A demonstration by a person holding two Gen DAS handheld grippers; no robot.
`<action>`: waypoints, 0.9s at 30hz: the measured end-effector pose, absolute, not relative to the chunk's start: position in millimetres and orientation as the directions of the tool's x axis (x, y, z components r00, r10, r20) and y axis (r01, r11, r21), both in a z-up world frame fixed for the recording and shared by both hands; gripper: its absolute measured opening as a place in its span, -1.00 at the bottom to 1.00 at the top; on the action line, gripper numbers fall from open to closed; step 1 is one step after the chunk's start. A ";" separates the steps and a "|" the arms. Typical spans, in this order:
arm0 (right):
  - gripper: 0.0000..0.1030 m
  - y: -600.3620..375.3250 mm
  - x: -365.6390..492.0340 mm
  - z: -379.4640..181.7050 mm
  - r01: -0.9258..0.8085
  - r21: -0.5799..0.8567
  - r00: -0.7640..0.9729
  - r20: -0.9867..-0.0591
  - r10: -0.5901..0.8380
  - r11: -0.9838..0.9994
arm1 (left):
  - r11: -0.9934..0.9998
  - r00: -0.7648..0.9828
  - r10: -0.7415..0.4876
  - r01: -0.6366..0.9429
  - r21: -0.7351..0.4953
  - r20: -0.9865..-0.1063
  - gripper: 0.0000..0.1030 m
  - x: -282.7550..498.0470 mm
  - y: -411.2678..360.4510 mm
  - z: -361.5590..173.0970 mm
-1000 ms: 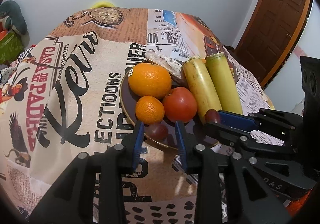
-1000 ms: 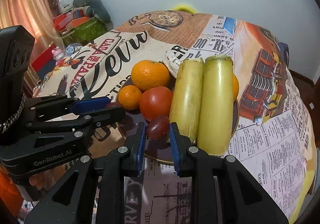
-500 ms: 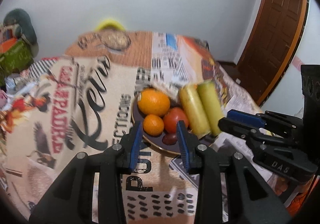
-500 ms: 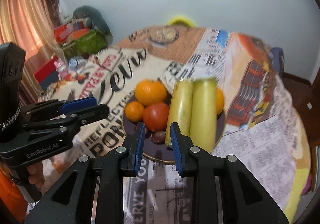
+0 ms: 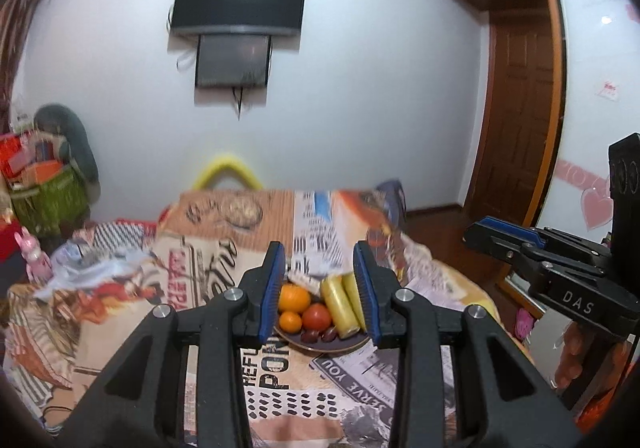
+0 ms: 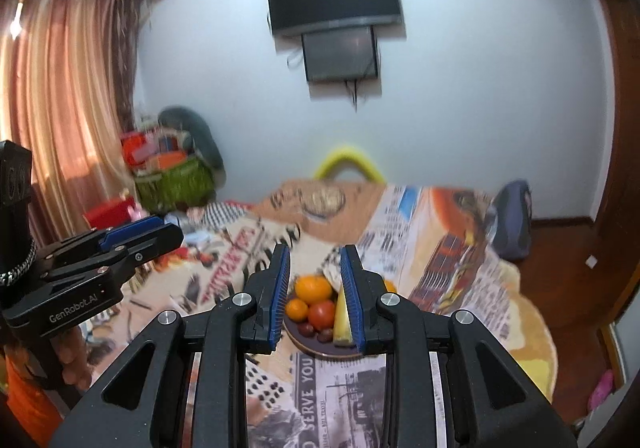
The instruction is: Organize fruits
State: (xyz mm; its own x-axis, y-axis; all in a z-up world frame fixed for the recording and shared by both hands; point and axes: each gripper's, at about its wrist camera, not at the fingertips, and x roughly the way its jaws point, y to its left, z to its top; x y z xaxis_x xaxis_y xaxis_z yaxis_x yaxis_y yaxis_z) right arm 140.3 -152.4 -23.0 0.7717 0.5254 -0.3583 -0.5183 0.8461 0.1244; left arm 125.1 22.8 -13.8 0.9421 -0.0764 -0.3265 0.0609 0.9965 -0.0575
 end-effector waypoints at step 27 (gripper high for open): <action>0.97 -170.1 59.3 6.0 -0.373 0.054 0.916 -0.139 0.377 0.926 | 1.000 0.990 0.010 -0.011 -0.008 -0.141 0.93 35.6 7.6 17.0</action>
State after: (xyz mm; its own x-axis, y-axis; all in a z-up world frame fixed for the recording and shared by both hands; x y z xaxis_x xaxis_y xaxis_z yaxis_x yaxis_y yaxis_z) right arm 59.3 -170.1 6.0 0.9157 0.3769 -0.1394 -0.3730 0.9263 0.0540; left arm 35.6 7.6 17.0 0.9900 0.0102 -0.1407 -0.0114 0.9999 -0.0076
